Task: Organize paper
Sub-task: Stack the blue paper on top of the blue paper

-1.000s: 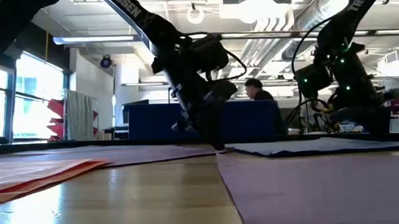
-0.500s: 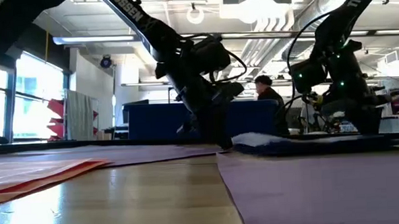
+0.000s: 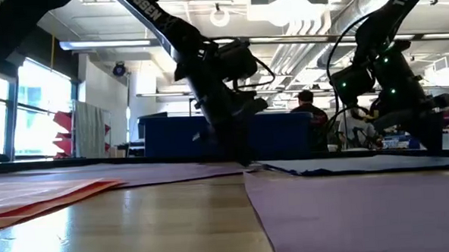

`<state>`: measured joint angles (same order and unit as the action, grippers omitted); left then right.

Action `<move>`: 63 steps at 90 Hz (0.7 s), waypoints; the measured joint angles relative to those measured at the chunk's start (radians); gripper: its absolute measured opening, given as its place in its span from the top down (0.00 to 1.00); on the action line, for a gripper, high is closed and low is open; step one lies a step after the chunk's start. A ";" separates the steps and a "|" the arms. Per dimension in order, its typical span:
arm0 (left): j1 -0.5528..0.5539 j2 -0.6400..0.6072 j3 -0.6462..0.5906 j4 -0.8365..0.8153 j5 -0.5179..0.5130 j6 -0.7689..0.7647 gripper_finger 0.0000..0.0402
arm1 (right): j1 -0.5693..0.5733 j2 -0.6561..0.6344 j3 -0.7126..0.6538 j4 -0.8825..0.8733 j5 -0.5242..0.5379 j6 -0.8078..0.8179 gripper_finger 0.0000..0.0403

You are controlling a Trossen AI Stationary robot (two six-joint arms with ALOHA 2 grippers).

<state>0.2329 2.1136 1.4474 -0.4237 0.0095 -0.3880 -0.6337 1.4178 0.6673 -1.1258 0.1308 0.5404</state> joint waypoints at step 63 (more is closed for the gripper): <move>0.045 0.045 0.025 0.095 0.050 0.006 1.00 | 0.469 -0.160 -0.045 0.518 -0.245 0.115 1.00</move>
<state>0.2784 2.1586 1.4723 -0.3287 0.0598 -0.3815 -0.1647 1.2581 0.6224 -0.6079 -0.1145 0.6559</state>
